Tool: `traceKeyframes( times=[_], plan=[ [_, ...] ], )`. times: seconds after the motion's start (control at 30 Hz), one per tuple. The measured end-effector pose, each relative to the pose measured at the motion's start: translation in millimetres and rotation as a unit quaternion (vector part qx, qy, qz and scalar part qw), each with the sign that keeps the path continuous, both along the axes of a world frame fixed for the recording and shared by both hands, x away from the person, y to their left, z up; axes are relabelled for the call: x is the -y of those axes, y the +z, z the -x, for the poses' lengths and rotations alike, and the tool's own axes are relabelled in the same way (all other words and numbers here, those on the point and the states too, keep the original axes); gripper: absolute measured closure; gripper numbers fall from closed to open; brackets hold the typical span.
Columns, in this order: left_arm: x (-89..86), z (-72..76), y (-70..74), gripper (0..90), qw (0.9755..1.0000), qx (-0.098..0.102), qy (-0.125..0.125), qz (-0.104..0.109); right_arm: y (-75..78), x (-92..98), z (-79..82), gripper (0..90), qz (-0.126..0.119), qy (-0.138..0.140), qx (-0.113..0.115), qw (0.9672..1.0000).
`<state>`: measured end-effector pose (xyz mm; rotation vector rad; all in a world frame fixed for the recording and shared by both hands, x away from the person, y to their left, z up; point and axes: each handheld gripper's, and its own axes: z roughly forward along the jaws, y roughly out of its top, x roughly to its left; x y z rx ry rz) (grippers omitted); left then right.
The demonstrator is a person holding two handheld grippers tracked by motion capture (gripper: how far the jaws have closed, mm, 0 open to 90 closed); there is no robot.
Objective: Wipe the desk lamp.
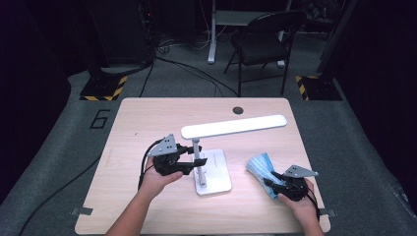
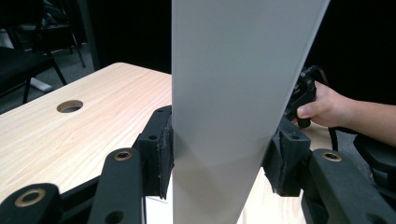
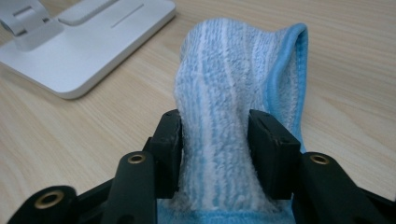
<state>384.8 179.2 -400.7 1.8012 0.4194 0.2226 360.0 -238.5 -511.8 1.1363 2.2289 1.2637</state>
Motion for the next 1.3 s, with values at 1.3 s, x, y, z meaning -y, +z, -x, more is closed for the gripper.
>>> traceKeyframes(
  times=[1.3],
  plan=[
    [12.7,13.7,1.0,51.5,0.9997,0.008,-0.019,-0.009,30.5,-92.0,10.1,57.8,-0.014,0.113,0.04,0.9927]
  ],
)
